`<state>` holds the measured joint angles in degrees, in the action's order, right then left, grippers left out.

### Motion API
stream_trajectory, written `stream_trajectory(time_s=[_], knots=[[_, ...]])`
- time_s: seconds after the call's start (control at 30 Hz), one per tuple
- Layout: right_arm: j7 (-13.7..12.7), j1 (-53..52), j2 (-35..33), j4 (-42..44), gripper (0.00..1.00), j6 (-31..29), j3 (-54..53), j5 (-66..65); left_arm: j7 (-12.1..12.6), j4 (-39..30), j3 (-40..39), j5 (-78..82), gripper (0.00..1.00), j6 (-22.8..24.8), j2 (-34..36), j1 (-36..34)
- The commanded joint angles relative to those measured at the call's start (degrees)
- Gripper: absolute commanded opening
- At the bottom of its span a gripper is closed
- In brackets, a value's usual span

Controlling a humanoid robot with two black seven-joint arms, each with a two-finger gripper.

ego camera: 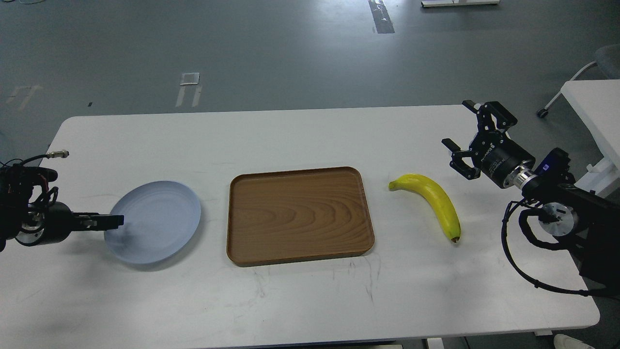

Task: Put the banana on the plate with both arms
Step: 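Grasp the plate rim with the left gripper and lift it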

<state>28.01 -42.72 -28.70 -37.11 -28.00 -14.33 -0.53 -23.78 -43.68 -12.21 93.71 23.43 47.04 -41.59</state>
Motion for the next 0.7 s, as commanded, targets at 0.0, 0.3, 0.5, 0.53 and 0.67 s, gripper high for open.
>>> stream_trajectory(time_s=[0.0, 0.3, 0.5, 0.53, 0.67], knots=[[-0.01, -0.09, 0.48, 0.20, 1.00, 0.00, 0.00, 0.00, -0.04, 0.00, -0.01, -1.33, 0.55, 0.04, -0.02, 0.02], [-0.01, -0.09, 0.75, 0.54, 1.00, 0.00, 0.00, 0.00, 0.32, -0.26, 0.08, -1.51, 0.00, -1.63, -0.11, 0.02], [-0.01, -0.09, 1.10, 1.25, 1.00, 0.00, 0.00, 0.00, 0.49, -0.70, 0.00, -1.42, 0.00, -1.81, -0.55, -0.33], [-0.01, -0.09, 1.10, 1.34, 1.00, 0.00, 0.00, 0.00, 0.49, -0.97, 0.08, -1.42, 0.00, -1.81, -0.55, -0.59], [-0.01, -0.09, 1.19, 1.78, 1.00, 0.00, 0.00, 0.00, 0.23, -2.19, -0.01, -1.42, 0.00, -1.81, -0.37, -1.12]])
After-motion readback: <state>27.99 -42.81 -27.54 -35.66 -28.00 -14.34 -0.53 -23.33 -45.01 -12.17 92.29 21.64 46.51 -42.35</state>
